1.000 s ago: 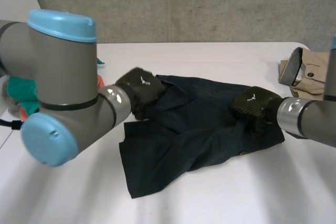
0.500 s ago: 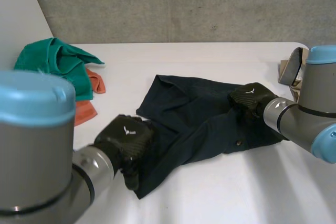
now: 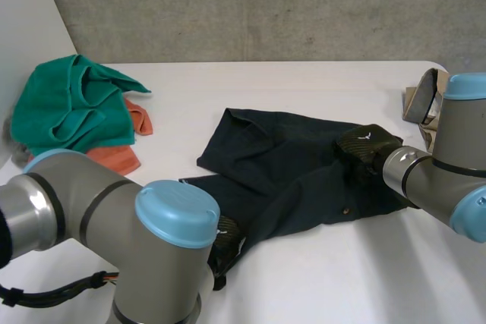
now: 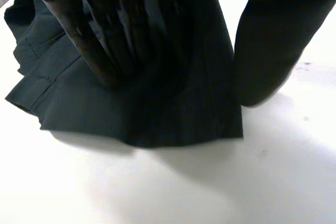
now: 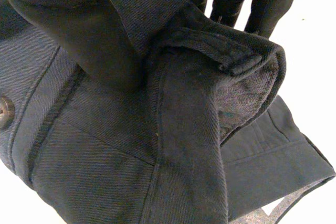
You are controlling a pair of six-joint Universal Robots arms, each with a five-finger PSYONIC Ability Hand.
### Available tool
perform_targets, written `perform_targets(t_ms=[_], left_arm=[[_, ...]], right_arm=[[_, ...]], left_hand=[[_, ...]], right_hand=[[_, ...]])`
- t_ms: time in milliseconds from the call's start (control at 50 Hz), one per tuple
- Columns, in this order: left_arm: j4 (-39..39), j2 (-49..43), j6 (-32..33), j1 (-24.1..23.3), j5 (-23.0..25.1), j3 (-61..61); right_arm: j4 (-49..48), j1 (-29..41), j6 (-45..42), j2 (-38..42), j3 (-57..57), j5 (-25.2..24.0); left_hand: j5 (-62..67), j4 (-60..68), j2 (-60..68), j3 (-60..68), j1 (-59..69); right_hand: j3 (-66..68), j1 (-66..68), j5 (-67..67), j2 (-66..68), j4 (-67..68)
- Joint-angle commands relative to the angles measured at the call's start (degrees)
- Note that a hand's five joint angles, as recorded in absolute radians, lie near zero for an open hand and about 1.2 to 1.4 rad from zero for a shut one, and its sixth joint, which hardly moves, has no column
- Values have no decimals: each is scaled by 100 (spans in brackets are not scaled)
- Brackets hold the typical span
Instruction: Fold the laundry.
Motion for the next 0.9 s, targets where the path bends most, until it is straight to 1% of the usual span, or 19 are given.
perform_targets(t_ms=[20, 120, 160, 220, 240, 300, 320, 360, 400, 460, 540, 600, 620, 680, 700, 760, 800, 840, 900], left_arm=[[387, -1, 29, 153, -292, 121], [334, 552, 55, 320, -152, 77], [194, 895, 151, 399, 85, 34], [-227, 1168, 450, 688, 418, -2], [-489, 1194, 703, 846, 602, -2], [-834, 1151, 1143, 1023, 823, 25], [-1026, 1055, 1432, 1171, 945, 51], [-1072, 818, 1723, 1338, 1034, 173], [-967, 633, 1821, 1401, 1043, 393], [-712, 220, 1866, 1410, 903, 1086], [-222, -272, 1787, 1392, 762, 2708], [227, -344, 1699, 1410, 771, 3643], [577, -335, 1560, 1427, 788, 4272], [1132, -274, 1190, 1462, 753, 5120], [1465, -212, 893, 1471, 762, 5549], [1836, -150, 487, 1454, 762, 5965], [1951, -106, 249, 1428, 745, 6124], [1934, -98, 170, 1401, 745, 6116], [1890, -80, 143, 1436, 692, 5976]], right_arm=[[35, -49, 11, -189, 79, -27], [316, -119, -243, -523, 202, -150], [763, -216, -734, -743, 333, -334], [1484, -453, -1736, -1016, 579, -668], [1851, -575, -2321, -1094, 728, -782], [2328, -699, -3290, -1130, 1001, -871], [2521, -726, -3764, -1122, 1123, -880], [2419, -682, -4206, -1052, 1186, -871], [2225, -621, -4138, -929, 1125, -845], [1645, -428, -3682, -700, 809, -704], [619, -112, -2822, -516, -137, -572], [-24, 30, -2312, -480, -754, -537], [-539, 100, -1909, -497, -1156, -467], [-1464, 170, -1117, -515, -1651, -239], [-2129, 188, -610, -550, -1835, -38], [-3125, 214, 53, -690, -1881, 262], [-4109, 284, 501, -822, -1829, 429], [-4576, 337, 599, -858, -1680, 430], [-4684, 329, 556, -840, -1574, 369]], left_hand=[[3796, 3779, 3682, 3799, 3559], [3796, 3779, 3682, 3799, 3559], [3796, 3779, 3682, 3799, 3559], [3796, 3779, 3682, 3799, 3559], [3796, 3779, 3682, 3799, 3559], [3796, 3779, 3682, 3799, 3559], [3796, 3779, 3682, 3799, 3559], [3796, 3779, 3682, 3799, 3559], [3796, 3779, 3682, 3799, 3559], [3796, 3779, 3682, 3799, 3559], [3796, 3779, 3682, 3799, 3559], [3796, 3779, 3682, 3799, 3559], [3796, 3779, 3682, 3799, 3559], [3796, 3779, 3682, 3799, 3559], [3796, 3779, 3682, 3799, 3559], [3796, 3779, 3682, 3799, 3559], [3796, 3779, 3682, 3799, 3559], [3796, 3779, 3682, 3799, 3559], [3796, 3779, 3682, 3799, 3559]], right_hand=[[1080, 1447, 1314, 1163, 1145], [1080, 1447, 1314, 1163, 1145], [1080, 1447, 1314, 1163, 1145], [1080, 1447, 1314, 1163, 1145], [1080, 1447, 1314, 1163, 1145], [1080, 1447, 1314, 1163, 1145], [1080, 1447, 1314, 1163, 1145], [1080, 1447, 1314, 1163, 1145], [1080, 1447, 1314, 1163, 1145], [1080, 1447, 1314, 1163, 1145], [1080, 1447, 1314, 1163, 1145], [1080, 1447, 1314, 1163, 1145], [1080, 1447, 1314, 1163, 1145], [1080, 1447, 1314, 1163, 1145], [1080, 1447, 1314, 1163, 1145], [1080, 1447, 1314, 1163, 1145], [1080, 1447, 1314, 1163, 1145], [1080, 1447, 1314, 1163, 1145], [1080, 1447, 1314, 1163, 1145]])
